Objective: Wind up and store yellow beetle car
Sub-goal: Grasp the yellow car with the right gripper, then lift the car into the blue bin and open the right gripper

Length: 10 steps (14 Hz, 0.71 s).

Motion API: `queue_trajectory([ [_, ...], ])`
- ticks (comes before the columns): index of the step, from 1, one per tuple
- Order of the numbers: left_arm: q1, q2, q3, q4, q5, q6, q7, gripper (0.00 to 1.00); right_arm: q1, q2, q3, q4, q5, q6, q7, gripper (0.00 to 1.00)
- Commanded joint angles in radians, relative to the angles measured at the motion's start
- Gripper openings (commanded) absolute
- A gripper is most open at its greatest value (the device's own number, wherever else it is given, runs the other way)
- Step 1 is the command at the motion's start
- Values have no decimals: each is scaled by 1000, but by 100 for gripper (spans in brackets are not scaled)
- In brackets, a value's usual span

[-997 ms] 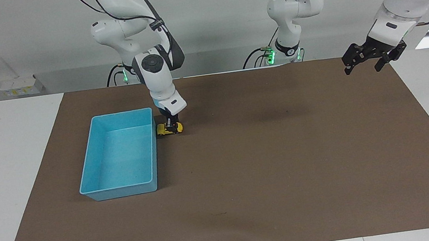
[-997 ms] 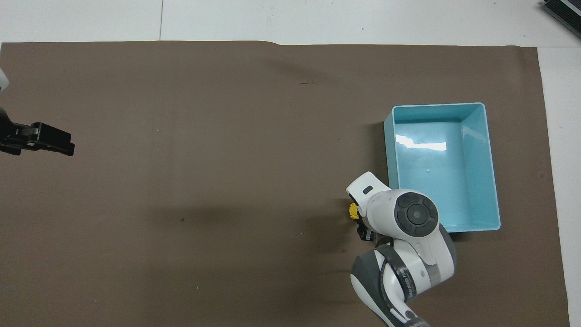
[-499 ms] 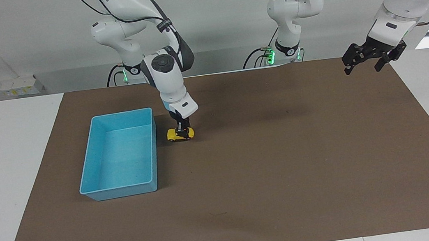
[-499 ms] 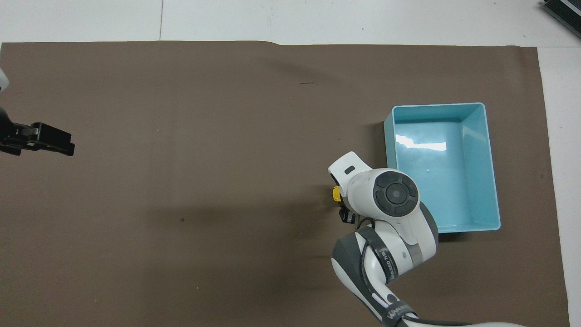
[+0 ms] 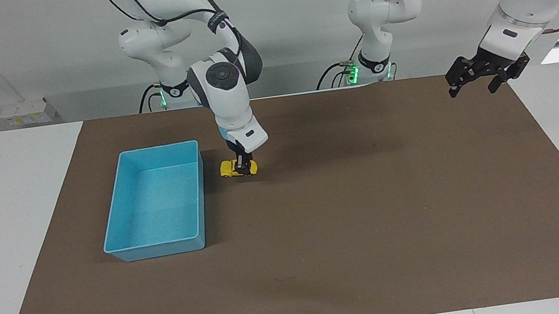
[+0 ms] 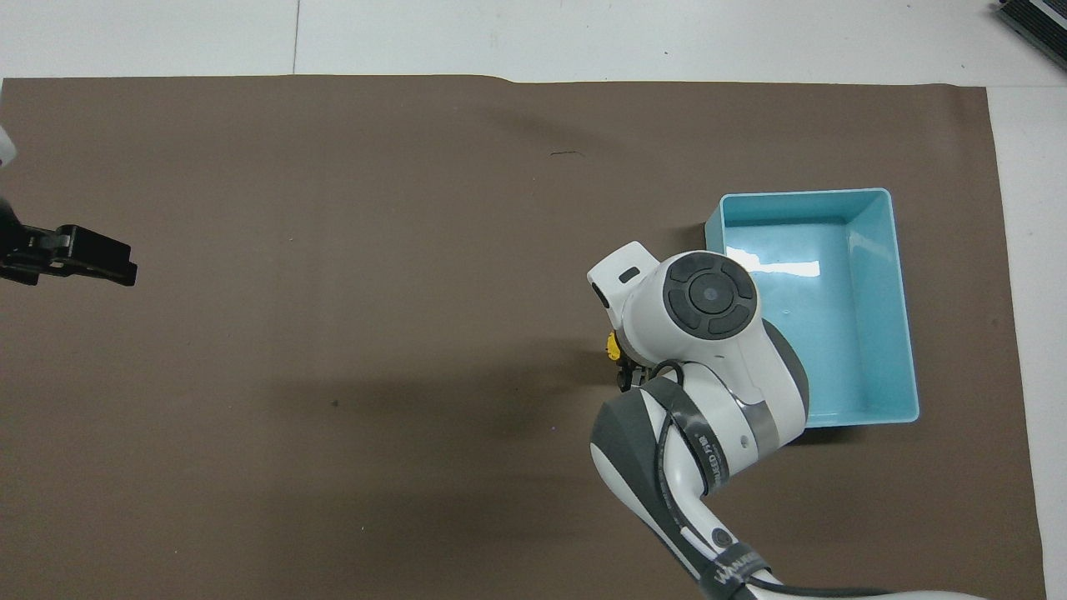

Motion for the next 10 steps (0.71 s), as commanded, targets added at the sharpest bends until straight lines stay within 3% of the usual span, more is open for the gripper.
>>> queue_trajectory([
  [1, 18, -4, -11, 6, -7, -18, -7, 100, -41, -67, 2, -2, -35, -80, -18, 0],
  [5, 18, -4, -11, 8, -6, -18, -7, 100, -95, -104, -2, -6, -35, -144, -148, 0],
  [10, 18, -4, -11, 6, -6, -18, -7, 100, -246, -123, -2, -66, -32, -151, -453, 0],
])
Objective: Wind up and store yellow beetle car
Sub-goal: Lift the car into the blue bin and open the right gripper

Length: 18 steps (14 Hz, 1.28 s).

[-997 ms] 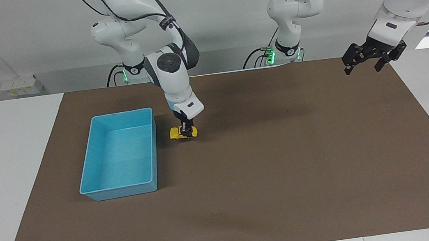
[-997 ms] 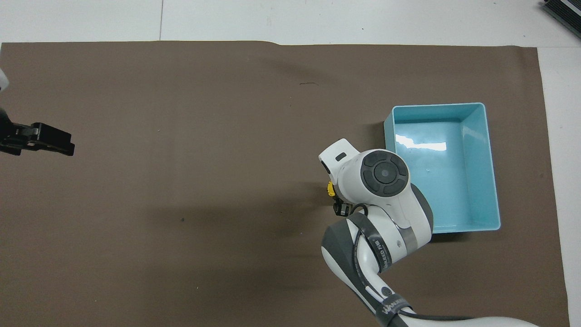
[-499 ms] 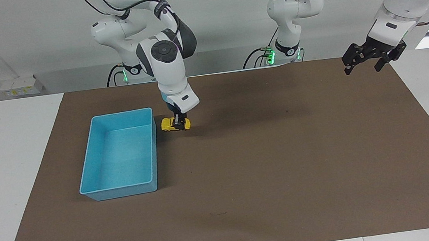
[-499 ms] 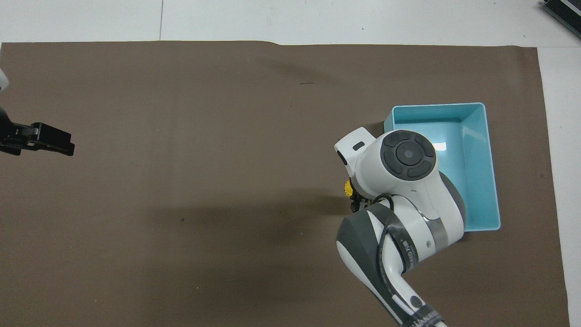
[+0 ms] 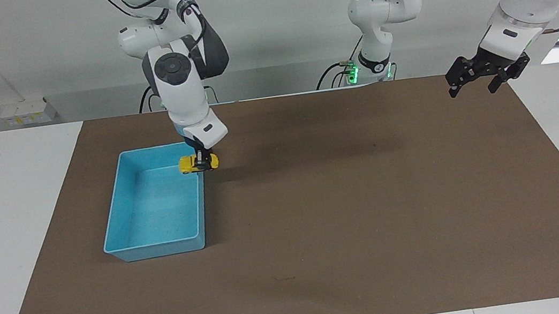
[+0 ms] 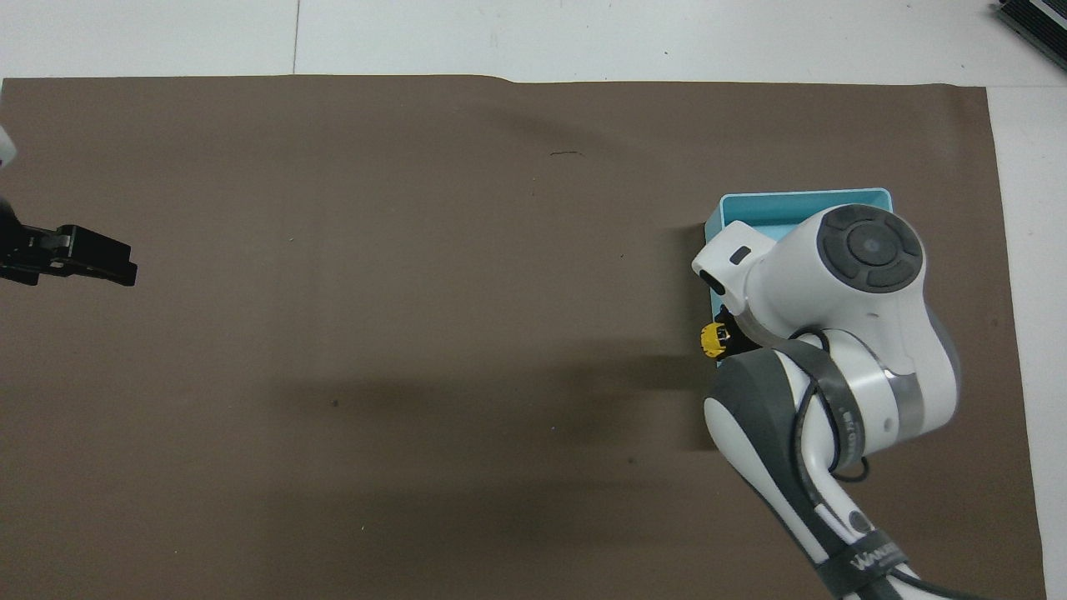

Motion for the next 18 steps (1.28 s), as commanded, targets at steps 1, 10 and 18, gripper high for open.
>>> queue_trajectory([
  [1, 18, -4, -11, 8, -6, -18, -7, 100, -75, -42, 8, -66, -6, -9, -113, 0],
  [10, 18, -4, -11, 8, -6, -18, -7, 100, -147, -53, 5, -83, -9, 19, -104, 0],
  [18, 18, -4, -11, 8, -6, -18, -7, 100, -225, -64, 5, -196, -27, 213, -93, 0],
])
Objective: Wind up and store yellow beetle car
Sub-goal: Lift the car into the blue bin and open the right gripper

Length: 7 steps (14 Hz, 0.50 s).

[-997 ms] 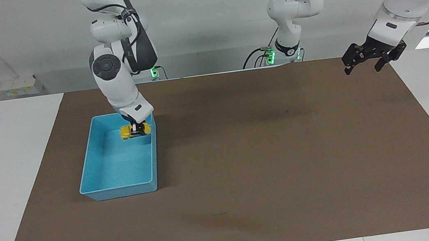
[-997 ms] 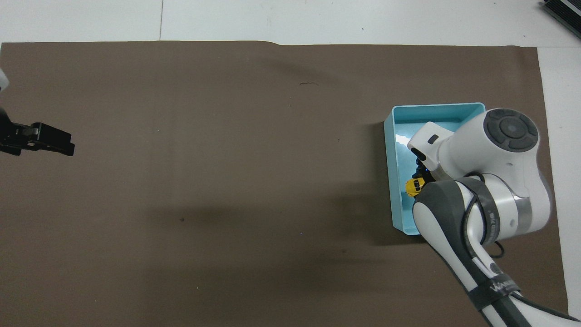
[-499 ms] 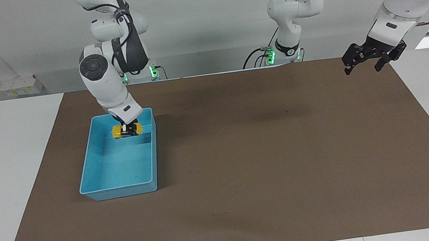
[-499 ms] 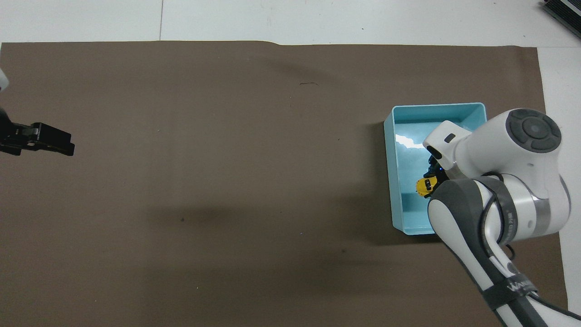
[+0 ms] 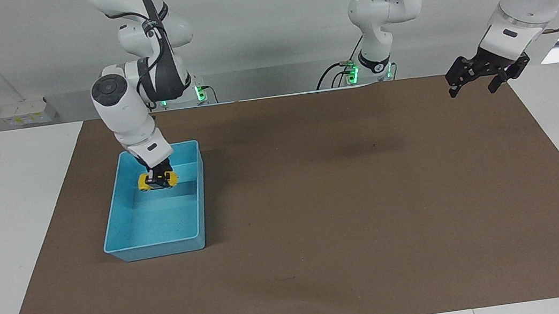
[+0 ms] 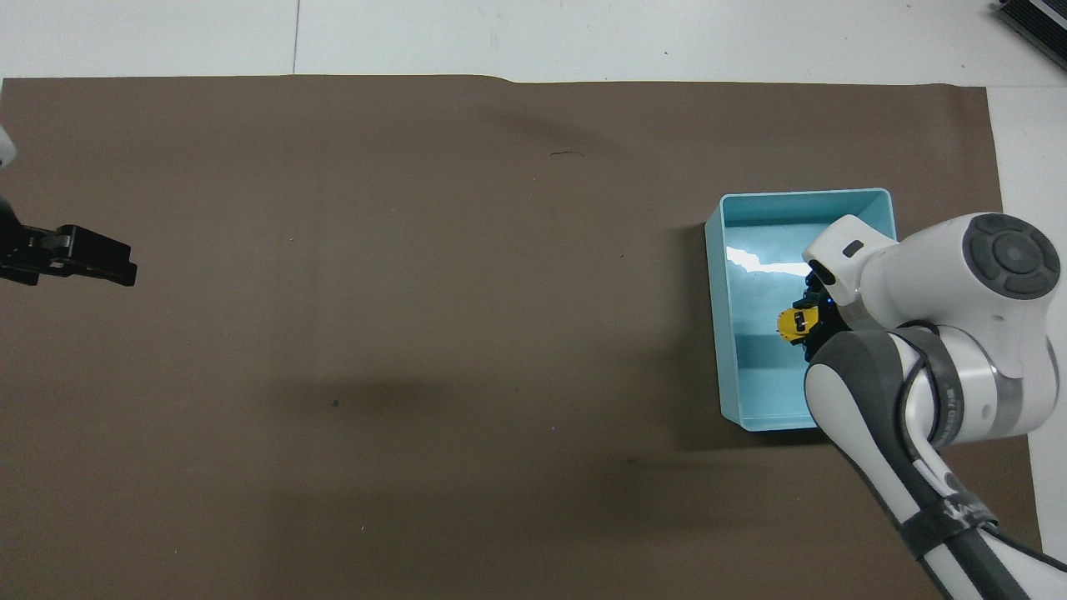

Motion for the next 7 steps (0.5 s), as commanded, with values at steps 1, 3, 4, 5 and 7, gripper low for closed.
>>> queue_trajectory([
  [1, 18, -4, -11, 6, -6, -17, -7, 100, -36, -34, 11, -111, -23, 112, -4, 0],
  [3, 18, -4, -11, 8, -6, -17, -7, 100, -25, -20, 11, -128, -23, 162, 4, 0],
  [4, 18, -4, -13, 8, -6, -17, -7, 100, -25, -6, 11, -128, -24, 177, 7, 0],
  [5, 18, -4, -11, 8, -6, -17, -7, 100, -25, 9, 11, -131, -24, 205, 6, 0],
  [7, 18, -4, -11, 6, -6, -17, -7, 100, -25, 35, 11, -137, -24, 243, 2, 0],
])
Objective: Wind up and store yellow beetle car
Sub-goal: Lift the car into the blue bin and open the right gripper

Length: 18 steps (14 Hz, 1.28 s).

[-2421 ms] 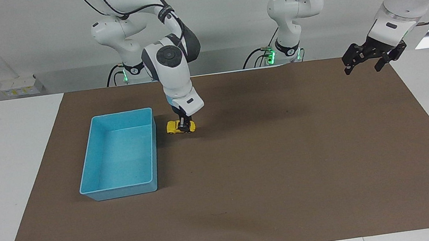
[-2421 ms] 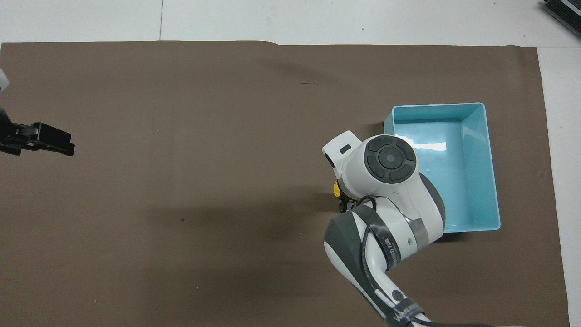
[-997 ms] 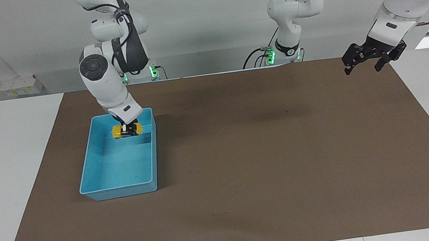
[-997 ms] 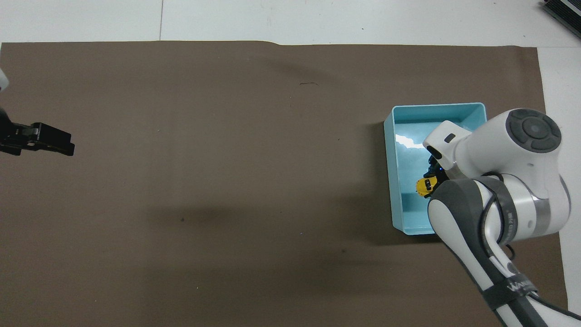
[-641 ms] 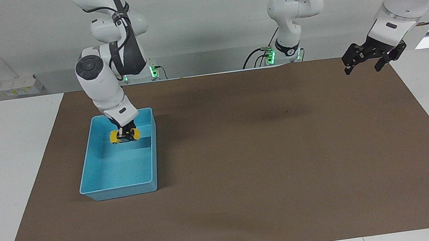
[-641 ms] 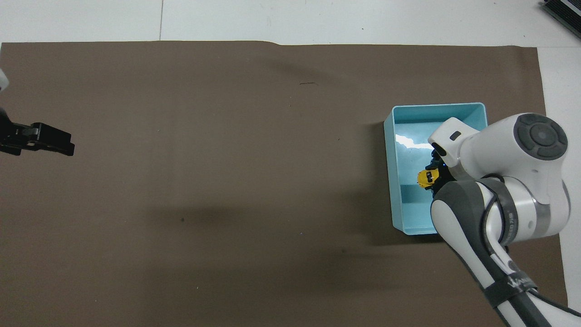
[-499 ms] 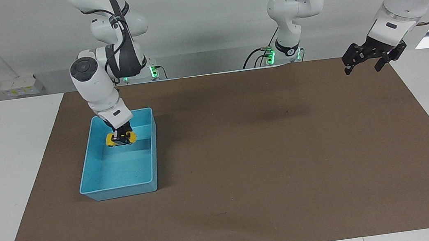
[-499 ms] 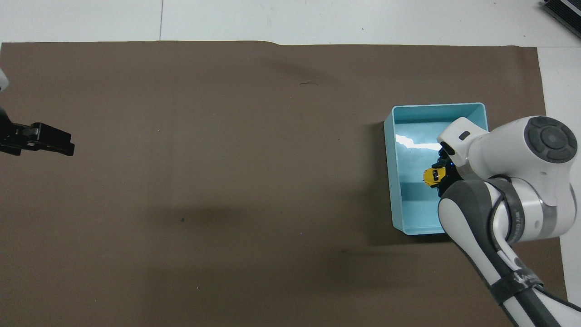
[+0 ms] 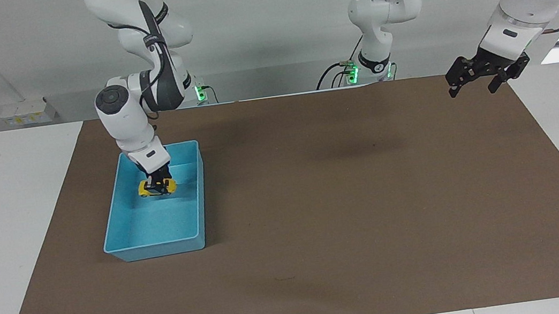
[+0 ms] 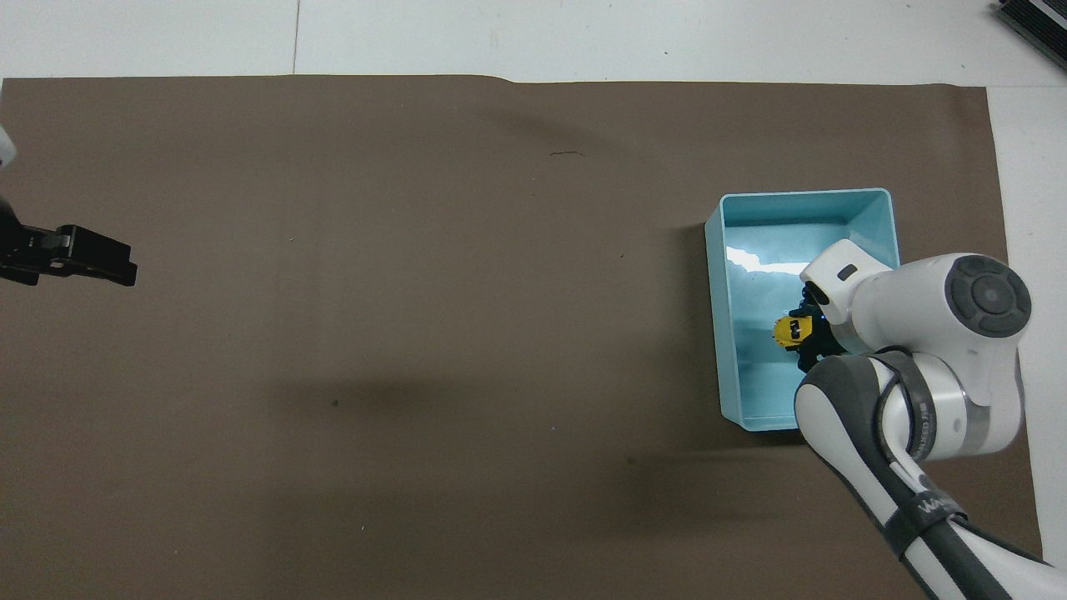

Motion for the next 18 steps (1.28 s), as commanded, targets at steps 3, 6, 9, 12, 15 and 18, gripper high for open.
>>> queue_trajectory([
  [3, 18, -4, -11, 8, -6, -17, -7, 100, -4, 48, 6, -24, -22, 92, 5, 0],
  [6, 18, -4, -11, 8, -6, -17, -5, 100, 2, 67, 6, -31, -23, 126, 8, 0],
  [9, 18, -4, -11, 8, -6, -19, -7, 100, 7, 67, 6, -31, -22, 125, 16, 20],
  [12, 18, -4, -11, 8, -6, -17, -7, 100, -1, 71, 7, -15, -16, 109, 62, 100],
  [15, 18, -4, -11, 8, -6, -17, -7, 100, 7, 60, 12, 48, -2, 19, 98, 100],
  [18, 18, -4, -11, 6, -6, -17, -7, 100, 19, 51, 18, 192, 18, -157, 146, 100],
])
